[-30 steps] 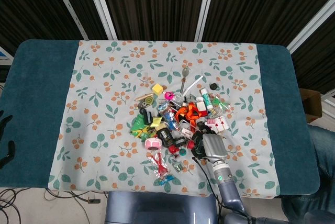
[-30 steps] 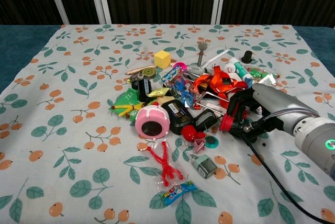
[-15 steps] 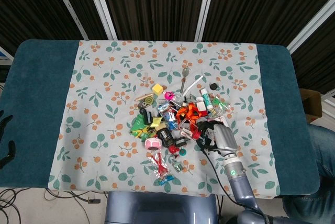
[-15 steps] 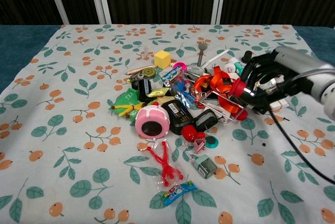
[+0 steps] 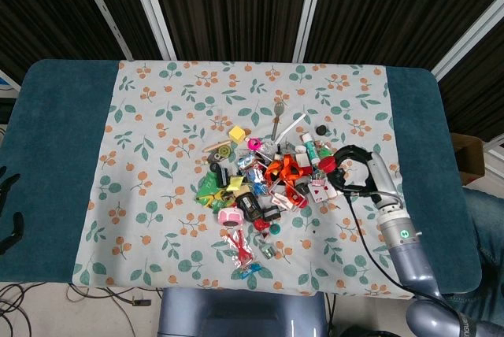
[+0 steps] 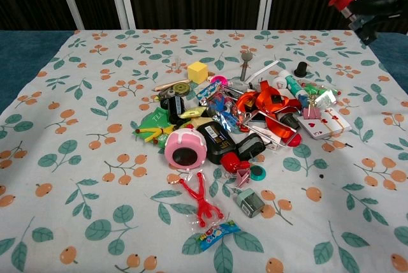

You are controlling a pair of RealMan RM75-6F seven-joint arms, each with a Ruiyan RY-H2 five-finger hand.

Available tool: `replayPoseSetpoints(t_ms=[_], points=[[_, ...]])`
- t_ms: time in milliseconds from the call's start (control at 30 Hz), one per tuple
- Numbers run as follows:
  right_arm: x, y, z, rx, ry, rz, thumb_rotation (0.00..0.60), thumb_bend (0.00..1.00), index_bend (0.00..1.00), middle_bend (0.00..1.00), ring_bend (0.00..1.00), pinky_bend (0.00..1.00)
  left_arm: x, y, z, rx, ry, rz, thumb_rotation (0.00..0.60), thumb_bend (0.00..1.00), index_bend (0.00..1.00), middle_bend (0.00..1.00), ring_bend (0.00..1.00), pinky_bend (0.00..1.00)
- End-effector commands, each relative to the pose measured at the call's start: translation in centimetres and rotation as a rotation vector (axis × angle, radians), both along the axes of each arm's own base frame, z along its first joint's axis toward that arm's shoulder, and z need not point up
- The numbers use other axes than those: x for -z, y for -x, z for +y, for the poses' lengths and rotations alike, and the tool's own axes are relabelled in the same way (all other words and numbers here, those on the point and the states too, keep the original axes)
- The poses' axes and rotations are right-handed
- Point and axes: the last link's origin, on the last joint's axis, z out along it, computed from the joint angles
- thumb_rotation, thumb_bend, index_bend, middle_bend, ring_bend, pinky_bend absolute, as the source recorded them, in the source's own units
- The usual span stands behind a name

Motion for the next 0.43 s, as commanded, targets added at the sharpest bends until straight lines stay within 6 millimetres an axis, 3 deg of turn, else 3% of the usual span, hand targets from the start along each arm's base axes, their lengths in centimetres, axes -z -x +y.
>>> replayPoseSetpoints(t_ms=[33, 433], points=[[-2.6, 0.3, -0.5, 0.015, 0.006, -0.125, 0.6, 0.39, 0.58, 0.62, 0.31, 0.24, 0.0, 0.0, 0.0, 0.001, 0.0, 0.0, 0.6, 0.58, 0.1, 0.0, 0.03, 0.07], [-6.8, 1.9, -0.7, 0.009, -0.009, -0.42, 0.6, 0.39, 0.58, 0.61, 0.31, 0.24, 0.0, 0.0, 0.0, 0.001, 0.0, 0.0, 0.6, 0.58, 0.1, 0.0, 0.03, 0.07]])
